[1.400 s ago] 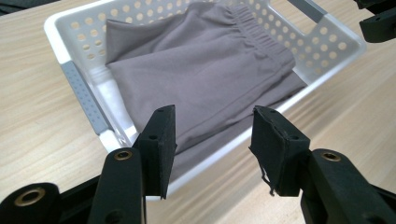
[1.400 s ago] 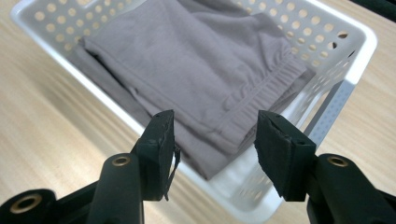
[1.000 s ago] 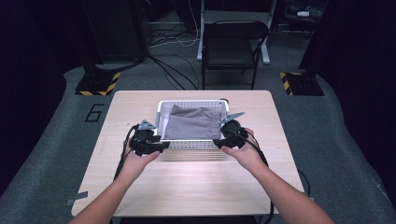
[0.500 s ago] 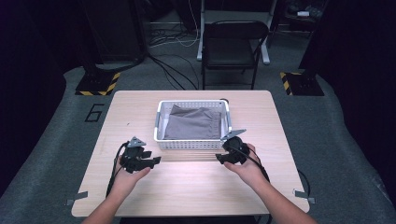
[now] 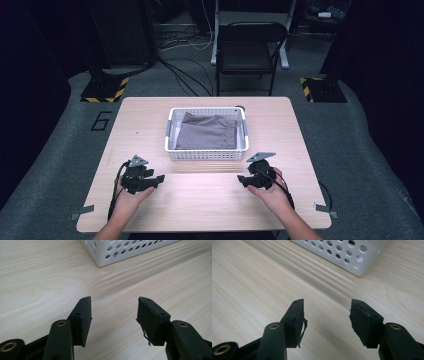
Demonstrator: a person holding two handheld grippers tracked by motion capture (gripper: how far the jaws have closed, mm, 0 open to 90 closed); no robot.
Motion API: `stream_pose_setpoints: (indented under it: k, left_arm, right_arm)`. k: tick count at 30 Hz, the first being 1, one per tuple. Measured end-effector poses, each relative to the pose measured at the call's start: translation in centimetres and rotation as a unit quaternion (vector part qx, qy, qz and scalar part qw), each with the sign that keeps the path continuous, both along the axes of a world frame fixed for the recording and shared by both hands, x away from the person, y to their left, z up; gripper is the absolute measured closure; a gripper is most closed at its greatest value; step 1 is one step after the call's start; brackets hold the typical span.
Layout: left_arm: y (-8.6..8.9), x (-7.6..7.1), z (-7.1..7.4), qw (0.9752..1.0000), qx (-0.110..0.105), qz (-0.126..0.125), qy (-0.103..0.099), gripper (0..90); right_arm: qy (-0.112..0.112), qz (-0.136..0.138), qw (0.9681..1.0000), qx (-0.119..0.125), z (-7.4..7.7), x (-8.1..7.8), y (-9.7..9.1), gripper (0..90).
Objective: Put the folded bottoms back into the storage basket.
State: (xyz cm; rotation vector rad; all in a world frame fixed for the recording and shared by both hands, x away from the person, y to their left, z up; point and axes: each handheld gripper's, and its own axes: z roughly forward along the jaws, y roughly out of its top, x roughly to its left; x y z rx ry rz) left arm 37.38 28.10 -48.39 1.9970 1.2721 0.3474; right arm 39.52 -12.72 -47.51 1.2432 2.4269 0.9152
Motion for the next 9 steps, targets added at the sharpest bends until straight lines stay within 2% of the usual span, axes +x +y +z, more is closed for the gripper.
stream_pose_setpoints:
  k: [2, 4, 6, 7, 8, 9]
  left_arm:
    - [0.12, 0.07, -0.24, 1.0, 0.003, -0.001, 0.002, 45.2]
    - [0.18, 0.14, -0.42, 1.0, -0.003, 0.0, 0.008, 45.2]
    - [0.18, 0.18, -0.74, 0.9999, -0.007, 0.005, 0.006, 45.2]
    - [0.24, 0.18, -0.77, 0.9999, -0.007, 0.004, 0.011, 45.2]
    - [0.21, 0.18, -0.95, 0.9999, -0.009, 0.007, 0.008, 45.2]
    - [0.17, 0.17, -1.04, 0.9998, -0.011, 0.01, 0.01, 45.2]
  right_arm:
    - [-0.007, -0.001, 1.0, 0.004, -0.43, -0.12, -0.38, 44.5]
    - [0.001, -0.007, 0.9999, 0.008, -0.69, -0.14, -0.52, 44.5]
    - [0.005, -0.009, 0.9998, 0.015, -0.89, 0.0, -0.61, 44.5]
    - [0.002, -0.01, 0.9998, 0.02, -1.01, 0.04, -0.59, 44.5]
    - [0.0, -0.01, 0.9998, 0.019, -1.02, 0.05, -0.55, 44.5]
    - [0.007, -0.017, 0.9996, 0.023, -0.97, -0.11, -0.4, 44.5]
